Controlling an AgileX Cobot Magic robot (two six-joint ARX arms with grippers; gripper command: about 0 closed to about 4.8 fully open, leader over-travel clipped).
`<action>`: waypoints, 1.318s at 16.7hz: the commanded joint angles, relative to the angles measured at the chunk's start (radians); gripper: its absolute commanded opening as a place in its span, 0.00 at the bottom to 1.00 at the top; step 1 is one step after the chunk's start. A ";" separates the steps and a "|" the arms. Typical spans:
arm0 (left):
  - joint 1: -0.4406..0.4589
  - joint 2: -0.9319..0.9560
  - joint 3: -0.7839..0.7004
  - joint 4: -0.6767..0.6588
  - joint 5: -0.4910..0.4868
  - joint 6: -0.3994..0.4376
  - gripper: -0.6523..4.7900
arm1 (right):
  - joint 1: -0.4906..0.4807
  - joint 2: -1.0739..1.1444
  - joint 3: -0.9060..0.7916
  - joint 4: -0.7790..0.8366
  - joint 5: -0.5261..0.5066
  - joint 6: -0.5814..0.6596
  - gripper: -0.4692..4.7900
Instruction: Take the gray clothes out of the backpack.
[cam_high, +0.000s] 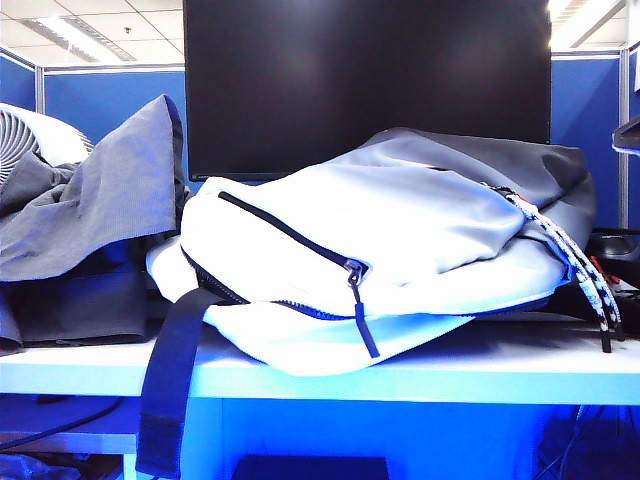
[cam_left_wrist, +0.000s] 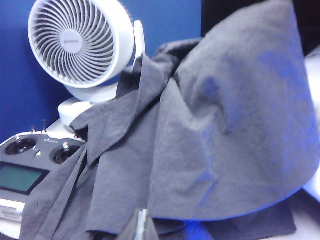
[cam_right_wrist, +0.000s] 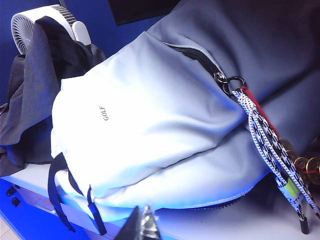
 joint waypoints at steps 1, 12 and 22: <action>-0.002 -0.002 0.000 0.001 0.002 -0.047 0.11 | 0.000 -0.002 0.003 0.010 0.003 -0.002 0.09; -0.002 -0.002 0.000 0.000 0.004 -0.060 0.11 | 0.000 -0.002 0.003 0.010 0.003 -0.002 0.09; -0.002 -0.002 0.000 0.000 0.004 -0.060 0.11 | -0.003 -0.002 0.003 0.010 0.003 -0.002 0.09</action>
